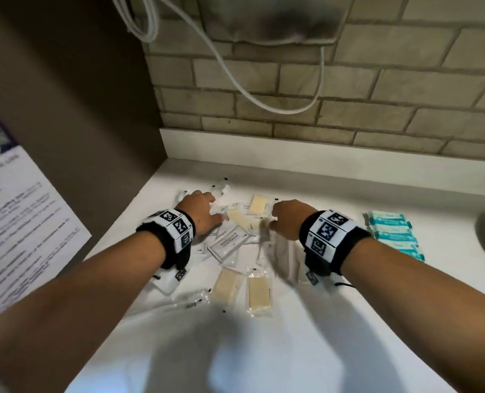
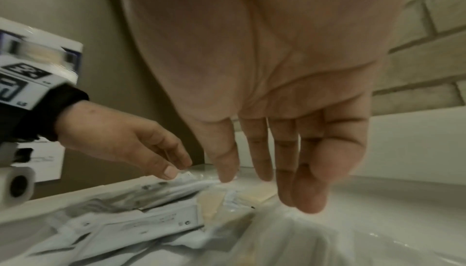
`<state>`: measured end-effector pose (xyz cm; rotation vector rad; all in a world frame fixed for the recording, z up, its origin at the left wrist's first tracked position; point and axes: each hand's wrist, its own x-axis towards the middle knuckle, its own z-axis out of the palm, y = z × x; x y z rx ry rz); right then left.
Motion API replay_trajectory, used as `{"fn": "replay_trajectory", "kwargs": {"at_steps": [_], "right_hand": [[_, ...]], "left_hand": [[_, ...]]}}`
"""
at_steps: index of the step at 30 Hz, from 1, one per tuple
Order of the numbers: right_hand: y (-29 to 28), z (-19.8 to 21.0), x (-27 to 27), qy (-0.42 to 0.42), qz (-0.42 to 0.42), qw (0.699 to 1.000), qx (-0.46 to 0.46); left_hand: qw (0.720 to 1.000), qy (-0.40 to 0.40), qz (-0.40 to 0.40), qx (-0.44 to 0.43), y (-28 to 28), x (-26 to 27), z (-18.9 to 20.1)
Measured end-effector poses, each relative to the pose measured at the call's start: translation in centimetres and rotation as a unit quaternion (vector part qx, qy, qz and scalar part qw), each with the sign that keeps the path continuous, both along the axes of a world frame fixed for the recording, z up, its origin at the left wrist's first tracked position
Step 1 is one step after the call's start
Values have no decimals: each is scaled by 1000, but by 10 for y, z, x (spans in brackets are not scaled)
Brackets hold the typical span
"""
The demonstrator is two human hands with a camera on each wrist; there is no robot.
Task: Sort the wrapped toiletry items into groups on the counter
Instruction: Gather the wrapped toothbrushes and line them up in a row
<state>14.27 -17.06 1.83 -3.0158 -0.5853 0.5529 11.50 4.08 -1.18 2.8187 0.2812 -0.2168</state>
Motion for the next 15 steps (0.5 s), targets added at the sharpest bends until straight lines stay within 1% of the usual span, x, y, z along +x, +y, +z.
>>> {"fn": "replay_trajectory", "kwargs": {"at_steps": [5, 8, 9, 11, 15], "right_hand": [[33, -8, 29, 36, -57, 997, -38], [42, -17, 41, 6, -60, 996, -64], [45, -21, 46, 7, -67, 996, -67], [48, -27, 52, -2, -88, 995, -55], [55, -26, 55, -6, -153, 988, 9]], "left_hand": [[1000, 14, 12, 8, 22, 34, -16], [1000, 16, 5, 23, 30, 49, -23], [1000, 13, 5, 26, 33, 53, -25], [1000, 5, 5, 24, 36, 56, -28], [1000, -11, 19, -20, 41, 59, -28]]}}
